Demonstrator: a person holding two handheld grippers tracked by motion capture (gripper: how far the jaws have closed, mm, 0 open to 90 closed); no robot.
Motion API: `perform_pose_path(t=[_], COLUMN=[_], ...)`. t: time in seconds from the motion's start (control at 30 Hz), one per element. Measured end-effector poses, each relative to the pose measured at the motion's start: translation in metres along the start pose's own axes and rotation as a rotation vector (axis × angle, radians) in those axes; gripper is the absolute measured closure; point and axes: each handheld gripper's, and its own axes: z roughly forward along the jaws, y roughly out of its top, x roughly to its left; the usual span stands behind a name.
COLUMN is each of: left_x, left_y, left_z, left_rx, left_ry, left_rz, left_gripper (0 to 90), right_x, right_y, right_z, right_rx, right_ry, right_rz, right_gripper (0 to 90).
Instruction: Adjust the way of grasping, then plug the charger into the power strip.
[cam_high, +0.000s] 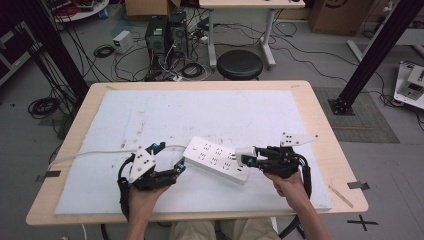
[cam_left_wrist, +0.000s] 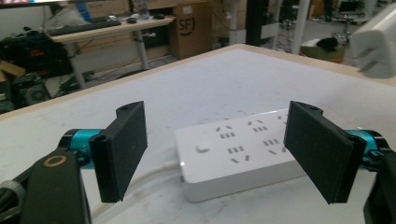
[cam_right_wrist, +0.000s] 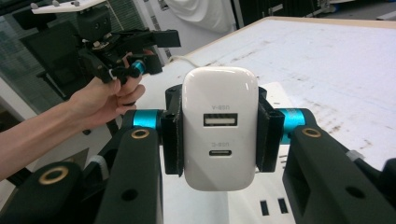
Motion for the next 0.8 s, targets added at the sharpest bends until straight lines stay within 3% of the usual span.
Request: perform_pose_path(t=[0.03,0.07,0.1,0.3,0.5,0.6,0.8], left_x=[0.000,0.018,0.023,0.047,0.063,0.066,0.067], left_y=[0.000,-0.004,-0.006,-0.011,-0.014,-0.013,-0.014], left_z=[0.000,-0.010,-0.014,-0.037,-0.051,-0.058,-0.059], left_rx=[0.000,-0.011,-0.015,-0.049,-0.056,-0.072,-0.068], left_ry=[0.000,0.046,0.062,0.187,0.233,0.258,0.262], left_rz=[0.000,-0.046,-0.060,-0.107,-0.151,-0.146,-0.144], left_gripper=[21.5,21.5,21.5,21.5,21.5,21.5,21.5], right_x=[0.000,0.000,-0.001,0.000,-0.001,0.000,0.000], right_y=[0.000,0.000,0.001,0.000,0.001,0.000,0.003], right_z=[-0.002,-0.003,-0.004,-0.004,-0.006,-0.007,-0.005], right_rx=[-0.003,-0.005,-0.008,-0.007,-0.015,-0.012,0.028], right_ry=[-0.010,-0.019,-0.021,-0.043,-0.052,-0.065,-0.096], right_rz=[0.004,0.006,0.002,-0.004,-0.002,-0.008,-0.023], right_gripper=[63.2,63.2,63.2,63.2,63.2,63.2,63.2])
